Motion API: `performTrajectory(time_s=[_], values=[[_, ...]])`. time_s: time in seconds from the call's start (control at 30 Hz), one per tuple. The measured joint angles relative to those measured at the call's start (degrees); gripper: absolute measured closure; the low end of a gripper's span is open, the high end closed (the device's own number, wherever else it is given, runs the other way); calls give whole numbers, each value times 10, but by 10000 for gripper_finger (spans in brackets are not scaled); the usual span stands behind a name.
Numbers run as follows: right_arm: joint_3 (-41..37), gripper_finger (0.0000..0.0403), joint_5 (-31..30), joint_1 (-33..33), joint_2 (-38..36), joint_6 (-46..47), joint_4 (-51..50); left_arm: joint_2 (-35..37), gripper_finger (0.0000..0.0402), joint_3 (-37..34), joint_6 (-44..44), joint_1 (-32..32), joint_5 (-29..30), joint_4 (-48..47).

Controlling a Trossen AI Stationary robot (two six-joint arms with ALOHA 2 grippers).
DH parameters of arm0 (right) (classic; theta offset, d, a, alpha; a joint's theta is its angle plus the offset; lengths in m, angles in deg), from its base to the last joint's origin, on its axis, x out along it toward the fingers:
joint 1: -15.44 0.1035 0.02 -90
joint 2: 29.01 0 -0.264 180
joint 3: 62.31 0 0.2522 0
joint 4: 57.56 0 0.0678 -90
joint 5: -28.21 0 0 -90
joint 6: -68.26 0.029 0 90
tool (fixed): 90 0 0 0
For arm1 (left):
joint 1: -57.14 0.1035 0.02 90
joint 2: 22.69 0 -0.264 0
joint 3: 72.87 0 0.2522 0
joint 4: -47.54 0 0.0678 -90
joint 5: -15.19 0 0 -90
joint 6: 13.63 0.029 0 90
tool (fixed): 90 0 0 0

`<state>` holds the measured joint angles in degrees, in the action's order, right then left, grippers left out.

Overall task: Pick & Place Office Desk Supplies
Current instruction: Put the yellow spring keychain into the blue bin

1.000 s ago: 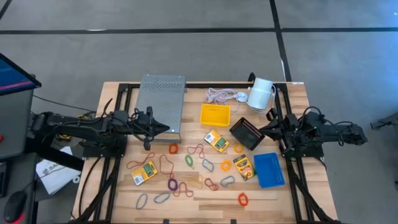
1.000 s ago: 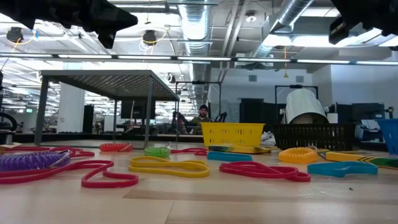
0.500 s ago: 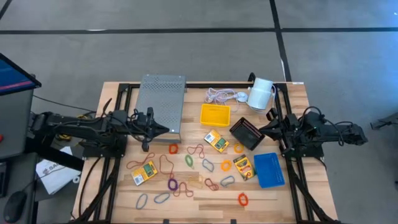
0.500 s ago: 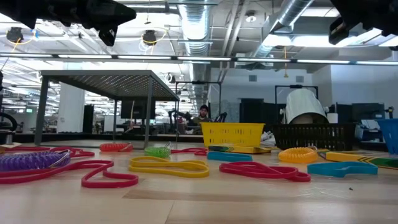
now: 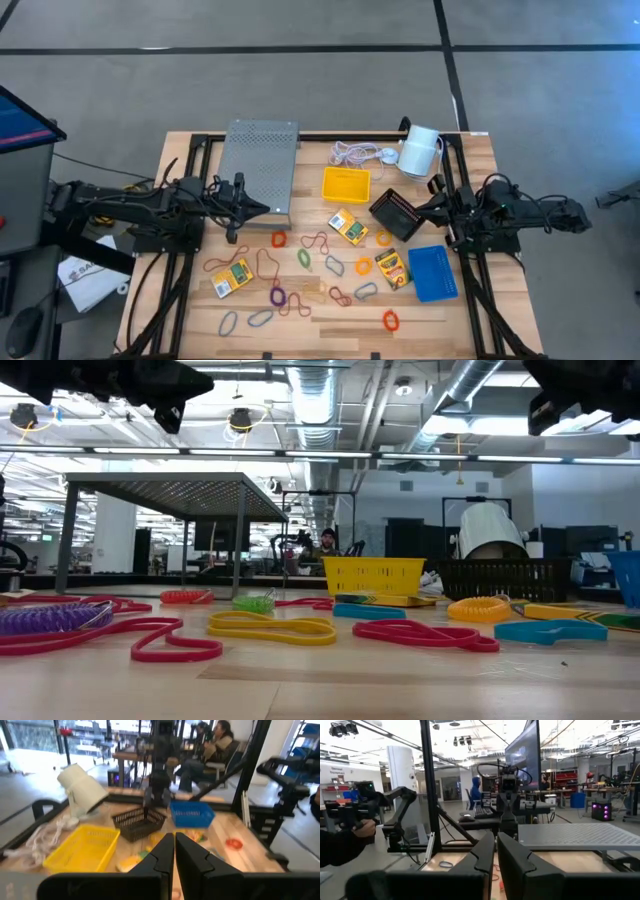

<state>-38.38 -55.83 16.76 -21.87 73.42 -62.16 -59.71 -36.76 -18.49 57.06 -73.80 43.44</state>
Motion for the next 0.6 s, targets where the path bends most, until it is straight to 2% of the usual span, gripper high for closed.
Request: performTrajectory(time_s=[0.13, 0.2, 0.33, 0.47, 0.6], values=[[32, 381, -2, 1, 36, 7, -44, 18, 390, 13, -4, 0, -3, -64], [53, 381, -21, 1, 65, 8, -74, 36, 390, 25, -4, 0, -5, -109], [88, 377, -44, 5, 145, 8, -89, 77, 390, 31, -16, 0, -29, -166], [126, 363, -43, 5, 233, 13, -101, 130, 390, 30, -16, -2, -17, -216], [176, 354, -45, 5, 325, 30, -139, 180, 390, 10, -44, -2, -12, -215]])
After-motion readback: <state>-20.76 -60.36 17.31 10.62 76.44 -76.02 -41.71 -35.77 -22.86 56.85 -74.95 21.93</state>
